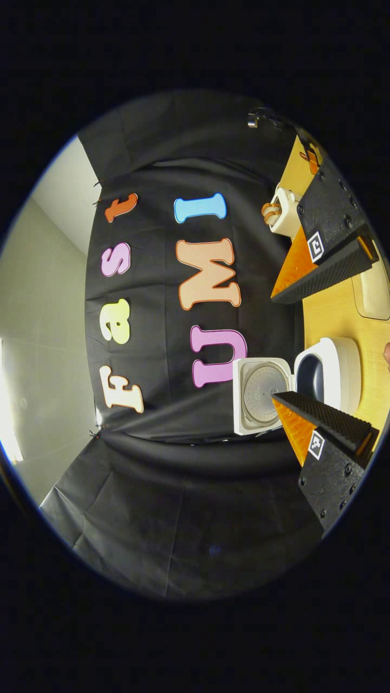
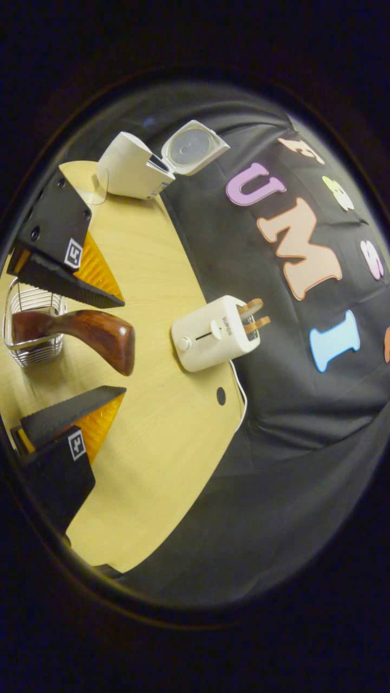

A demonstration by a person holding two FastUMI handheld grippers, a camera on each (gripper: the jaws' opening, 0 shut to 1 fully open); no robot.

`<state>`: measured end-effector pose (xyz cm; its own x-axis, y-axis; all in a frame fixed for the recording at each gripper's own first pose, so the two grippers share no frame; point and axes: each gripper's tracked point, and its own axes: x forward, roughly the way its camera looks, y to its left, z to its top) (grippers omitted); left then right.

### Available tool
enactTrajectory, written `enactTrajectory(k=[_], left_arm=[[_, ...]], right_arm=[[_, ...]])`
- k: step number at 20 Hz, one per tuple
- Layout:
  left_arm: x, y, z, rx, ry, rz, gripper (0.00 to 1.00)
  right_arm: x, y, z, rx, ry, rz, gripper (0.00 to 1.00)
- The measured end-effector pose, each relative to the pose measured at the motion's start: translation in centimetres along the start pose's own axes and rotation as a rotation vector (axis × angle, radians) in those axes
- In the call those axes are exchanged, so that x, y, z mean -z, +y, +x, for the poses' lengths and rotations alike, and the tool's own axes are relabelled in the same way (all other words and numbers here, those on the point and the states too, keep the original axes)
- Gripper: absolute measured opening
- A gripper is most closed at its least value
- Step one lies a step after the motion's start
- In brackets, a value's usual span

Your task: Close the left gripper, press the button to open the rice cooker; take a wooden spoon from the chopstick holder with the right hand, scoop a spoonful of rice and pour it into the rice cooker, then put the wooden spoon back into the chopstick holder.

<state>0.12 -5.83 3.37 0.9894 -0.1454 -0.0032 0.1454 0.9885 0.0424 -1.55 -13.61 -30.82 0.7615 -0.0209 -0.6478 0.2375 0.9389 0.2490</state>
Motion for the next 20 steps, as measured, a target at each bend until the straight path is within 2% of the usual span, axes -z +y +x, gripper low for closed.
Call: enactTrajectory(k=[1, 8, 10, 15, 16, 20], left_arm=[[0.0, -0.1, -0.1, 0.001, 0.003, 0.003, 0.96], [0.2, 0.0, -0.8, -0.010, 0.008, -0.001, 0.97], [0.2, 0.3, -0.9, -0.018, 0.006, -0.002, 0.97], [0.2, 0.8, -1.3, -0.032, 0.004, -0.010, 0.96], [0.2, 0.8, -1.3, -0.032, 0.003, -0.013, 0.96], [0.0, 1.2, -1.1, -0.037, -0.007, -0.023, 0.97]], right_arm=[[0.7, 0.4, 0.0, -0.016, 0.017, -0.002, 0.94], [2.9, 1.1, -0.5, -0.041, 0.092, -0.005, 0.46], [2.9, 1.5, -0.5, -0.046, 0.093, 0.002, 0.25], [2.7, 2.0, -1.0, -0.051, 0.071, -0.039, 0.12], [2.4, 2.2, -1.4, -0.053, 0.060, -0.048, 0.15], [-0.1, 3.2, -2.9, -0.061, -0.012, -0.055, 0.14]])
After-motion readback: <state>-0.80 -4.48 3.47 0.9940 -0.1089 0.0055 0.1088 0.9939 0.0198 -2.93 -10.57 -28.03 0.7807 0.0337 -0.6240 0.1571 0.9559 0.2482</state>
